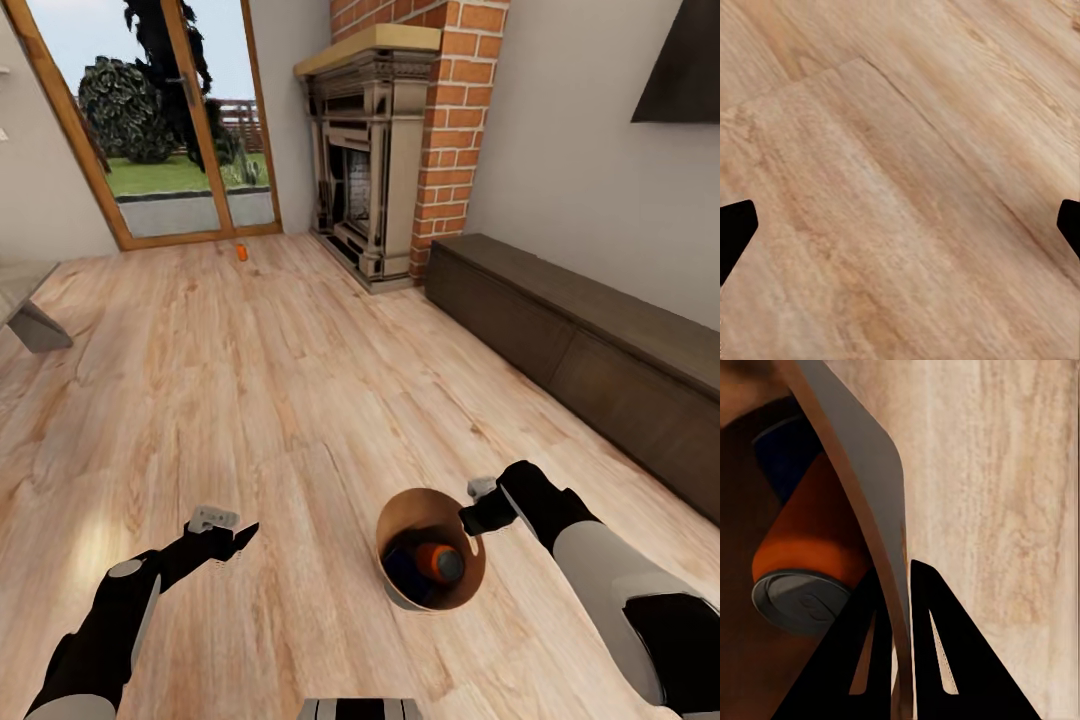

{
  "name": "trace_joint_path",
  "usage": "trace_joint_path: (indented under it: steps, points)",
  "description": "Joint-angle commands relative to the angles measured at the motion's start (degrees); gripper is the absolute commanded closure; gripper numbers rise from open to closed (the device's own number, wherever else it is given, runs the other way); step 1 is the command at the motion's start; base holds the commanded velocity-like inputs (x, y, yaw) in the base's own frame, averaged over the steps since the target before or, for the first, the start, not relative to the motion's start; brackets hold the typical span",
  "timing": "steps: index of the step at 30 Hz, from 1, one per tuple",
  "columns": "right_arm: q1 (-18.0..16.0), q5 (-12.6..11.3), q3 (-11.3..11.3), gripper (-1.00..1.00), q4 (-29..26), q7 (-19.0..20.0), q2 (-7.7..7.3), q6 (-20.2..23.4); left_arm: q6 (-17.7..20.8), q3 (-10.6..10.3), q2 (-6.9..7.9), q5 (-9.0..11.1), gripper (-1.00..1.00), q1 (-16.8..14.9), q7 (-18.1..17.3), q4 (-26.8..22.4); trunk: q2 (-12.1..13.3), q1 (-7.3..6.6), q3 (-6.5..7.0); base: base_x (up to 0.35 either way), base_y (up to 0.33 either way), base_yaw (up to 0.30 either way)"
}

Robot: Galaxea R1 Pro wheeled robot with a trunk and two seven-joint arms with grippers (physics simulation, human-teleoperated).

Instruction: Put the three can of soda from the living room inside the tash can in the kitchen.

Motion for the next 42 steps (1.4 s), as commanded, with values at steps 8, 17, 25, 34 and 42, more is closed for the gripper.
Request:
trace_joint_path:
  steps: [8, 17, 25, 34, 42]
  points:
    - [0.2, -1.3, -0.1, 1.00, 0.0, 0.4, 0.08, 0.4, -0.5, 0.0, 0.00, 0.0, -1.00, 0.0, 0.0, 0.1, 0.0, -0.01, 0.00, 0.325, 0.000, 0.001]
    - [0.2, -1.3, -0.1, 1.00, -0.1, 0.3, 0.74, 0.4, -0.6, 0.0, 0.00, 0.0, -1.00, 0.0, 0.0, 0.1, 0.0, -0.01, 0.00, 0.324, 0.000, 0.166]
    - [0.3, -1.2, -0.1, 1.00, 0.0, 0.3, 0.87, 0.4, -0.6, -0.1, 0.00, 0.0, -1.00, 0.0, 0.0, 0.1, 0.0, -0.01, 0.00, 0.325, 0.000, 0.246]
    - [0.3, -1.2, -0.1, 1.00, 0.0, 0.2, 0.88, 0.4, -0.6, -0.1, 0.00, -0.1, -1.00, 0.0, 0.0, 0.1, 0.0, -0.01, 0.00, 0.324, 0.000, 0.250]
    - [0.3, -1.3, 0.0, 1.00, 0.0, 0.2, 0.88, 0.4, -0.5, -0.1, 0.00, -0.2, -1.00, 0.0, 0.0, 0.1, 0.0, -0.01, 0.00, 0.324, 0.036, 0.250]
